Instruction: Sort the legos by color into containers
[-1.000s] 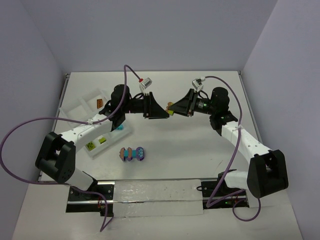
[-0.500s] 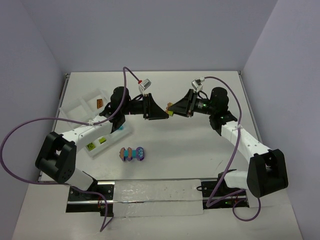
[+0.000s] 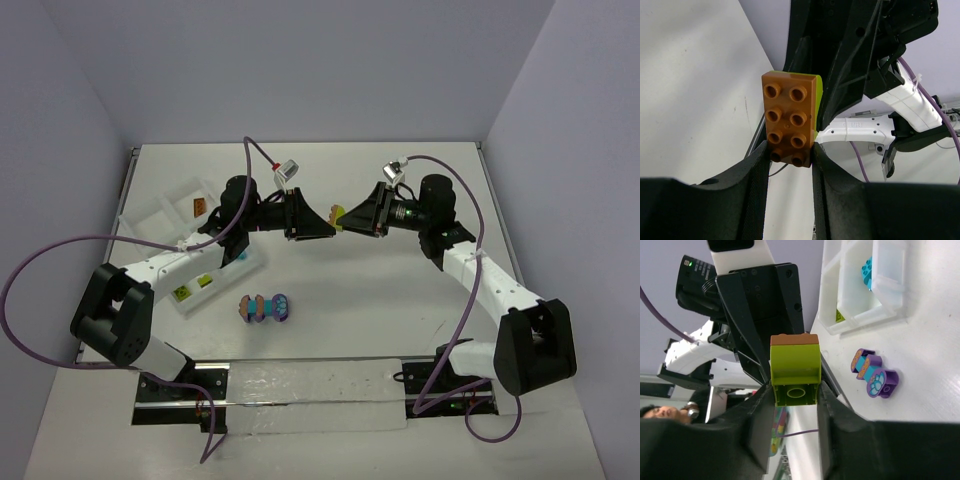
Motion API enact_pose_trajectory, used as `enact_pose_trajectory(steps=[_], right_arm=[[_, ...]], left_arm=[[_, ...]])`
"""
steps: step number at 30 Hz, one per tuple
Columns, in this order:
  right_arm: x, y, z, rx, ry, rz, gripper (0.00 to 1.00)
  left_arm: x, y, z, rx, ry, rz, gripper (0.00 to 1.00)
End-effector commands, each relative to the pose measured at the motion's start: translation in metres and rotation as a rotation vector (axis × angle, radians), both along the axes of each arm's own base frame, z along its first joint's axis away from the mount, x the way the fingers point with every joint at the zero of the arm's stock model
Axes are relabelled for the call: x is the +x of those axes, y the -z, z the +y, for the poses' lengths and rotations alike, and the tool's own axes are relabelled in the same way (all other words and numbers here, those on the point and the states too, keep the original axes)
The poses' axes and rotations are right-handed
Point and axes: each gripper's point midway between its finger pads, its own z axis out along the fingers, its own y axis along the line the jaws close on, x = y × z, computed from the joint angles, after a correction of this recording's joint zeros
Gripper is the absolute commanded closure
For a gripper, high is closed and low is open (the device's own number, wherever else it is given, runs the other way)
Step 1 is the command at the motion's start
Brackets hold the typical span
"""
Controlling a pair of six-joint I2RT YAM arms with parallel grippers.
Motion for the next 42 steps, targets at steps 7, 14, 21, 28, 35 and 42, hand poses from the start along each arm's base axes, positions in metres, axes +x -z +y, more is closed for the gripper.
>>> enact_pose_trajectory(steps=[7,14,21,28,35,42], right_arm=[[0.0,-0.024,-0.009,0.004,0.042,-0.119,1.0],[0.004,-0.003,-0.028,-0.073,0.098,-0.107,1.0],[0.02,0.018,-0.053,-0.296,0.23,-0.103,1.0],[0.022,0.033,-0.063,-0.382,0.257,-0.097,1.0],[0.03,0.037,-0.065,-0.416,0.258,-0.096,1.0],[0.045,0.048,-0.086,-0.549,0.356,-0.089,1.0]], left_arm=[[0.01,-0.024,0.017,-0.016,-0.071,-0.087,1.0],[0.033,-0.037,0.057,0.005,-0.172,-0.125,1.0],[0.058,-0.017,0.122,0.224,-0.466,-0.022,1.0],[0.057,0.047,0.315,0.751,-1.193,0.278,1.0],[0.065,0.016,0.384,0.886,-1.385,0.252,1.0],[0.086,0.022,0.388,0.922,-1.346,0.229,1.0]])
